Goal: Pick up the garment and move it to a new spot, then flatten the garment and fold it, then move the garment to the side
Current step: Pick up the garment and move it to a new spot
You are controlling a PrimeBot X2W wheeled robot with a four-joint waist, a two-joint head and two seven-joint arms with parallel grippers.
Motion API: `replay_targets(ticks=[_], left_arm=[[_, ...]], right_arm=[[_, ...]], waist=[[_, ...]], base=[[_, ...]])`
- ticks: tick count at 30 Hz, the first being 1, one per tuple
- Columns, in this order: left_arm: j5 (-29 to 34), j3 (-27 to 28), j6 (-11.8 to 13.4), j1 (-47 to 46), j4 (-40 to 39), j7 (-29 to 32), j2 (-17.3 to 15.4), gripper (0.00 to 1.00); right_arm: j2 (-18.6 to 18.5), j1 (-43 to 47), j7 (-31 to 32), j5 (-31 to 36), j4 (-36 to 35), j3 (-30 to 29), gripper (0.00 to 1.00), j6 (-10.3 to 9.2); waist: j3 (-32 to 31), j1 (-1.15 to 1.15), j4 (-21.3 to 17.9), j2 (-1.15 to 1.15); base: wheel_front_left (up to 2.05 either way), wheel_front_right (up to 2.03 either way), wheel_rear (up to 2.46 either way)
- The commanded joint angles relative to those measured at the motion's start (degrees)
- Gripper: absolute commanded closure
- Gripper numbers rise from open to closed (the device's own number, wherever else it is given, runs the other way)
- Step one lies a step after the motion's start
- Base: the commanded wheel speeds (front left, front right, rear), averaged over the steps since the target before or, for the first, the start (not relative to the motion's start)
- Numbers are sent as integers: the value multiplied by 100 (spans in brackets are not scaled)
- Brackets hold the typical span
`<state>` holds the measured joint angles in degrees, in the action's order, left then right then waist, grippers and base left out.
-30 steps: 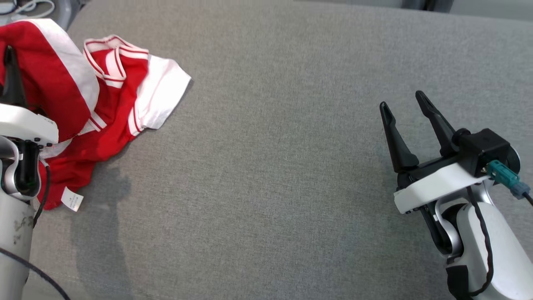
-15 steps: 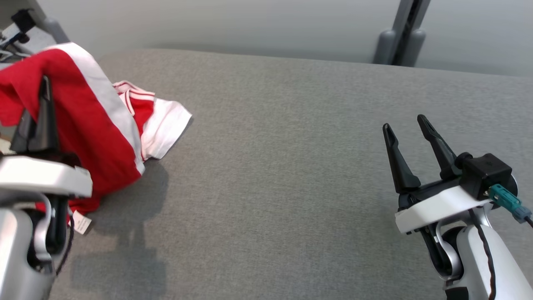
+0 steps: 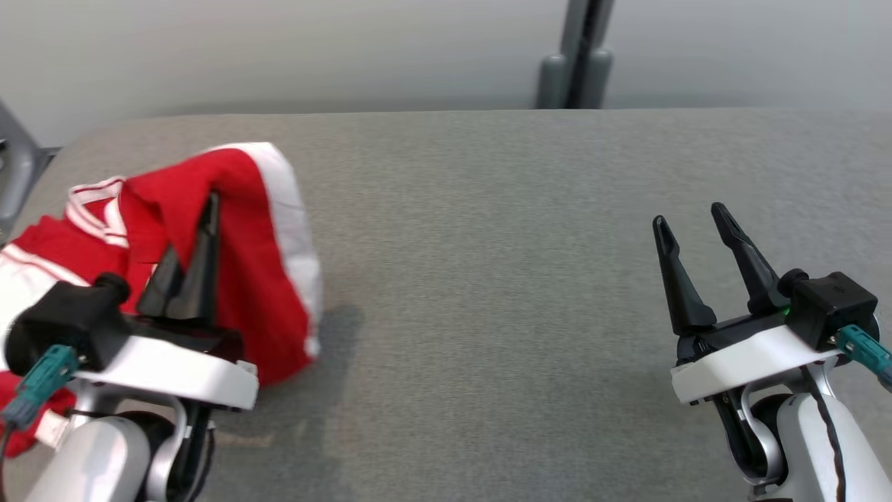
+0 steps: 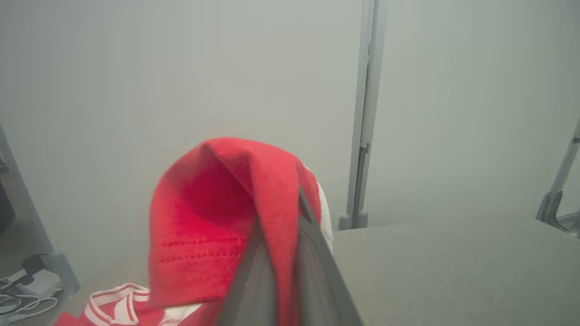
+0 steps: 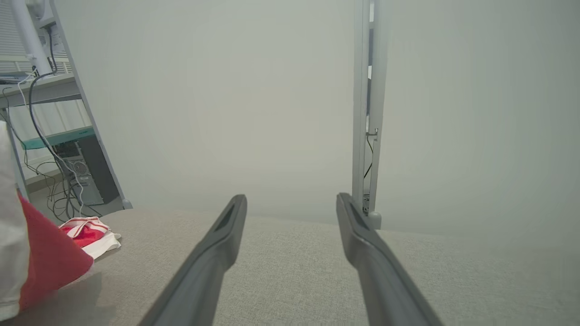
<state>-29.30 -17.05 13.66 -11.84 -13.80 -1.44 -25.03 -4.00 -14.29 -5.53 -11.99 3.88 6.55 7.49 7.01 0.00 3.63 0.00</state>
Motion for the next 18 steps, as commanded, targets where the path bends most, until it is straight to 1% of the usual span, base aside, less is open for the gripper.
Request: replay_targets(ticks=[1,5,10,14,18], left_arm=[[-1,-21,-42,-85,-1,21,17,100],[-92,-267,-226,-339,151,131,152,100],[4,-712,-504,-753,440,298,327,100],[43,-1213,-776,-1077,797,429,630,100],[65,-1604,-991,-1357,1260,493,957,100]], right_arm=[[-15,43,-20,-14,-32,-7,0,1],[25,-10,-66,-55,-68,-18,0,1],[59,-81,-154,-82,-37,-85,0,1],[87,-118,-260,-152,38,-111,0,1],[100,-142,-382,-244,144,-96,0,1]], waist=[[59,0,-238,0],[235,0,-683,0],[498,0,-1237,0],[676,0,-1635,0],[816,0,-1958,0]], base=[[0,0,0],[0,0,0],[0,0,0],[0,0,0],[0,0,0]])
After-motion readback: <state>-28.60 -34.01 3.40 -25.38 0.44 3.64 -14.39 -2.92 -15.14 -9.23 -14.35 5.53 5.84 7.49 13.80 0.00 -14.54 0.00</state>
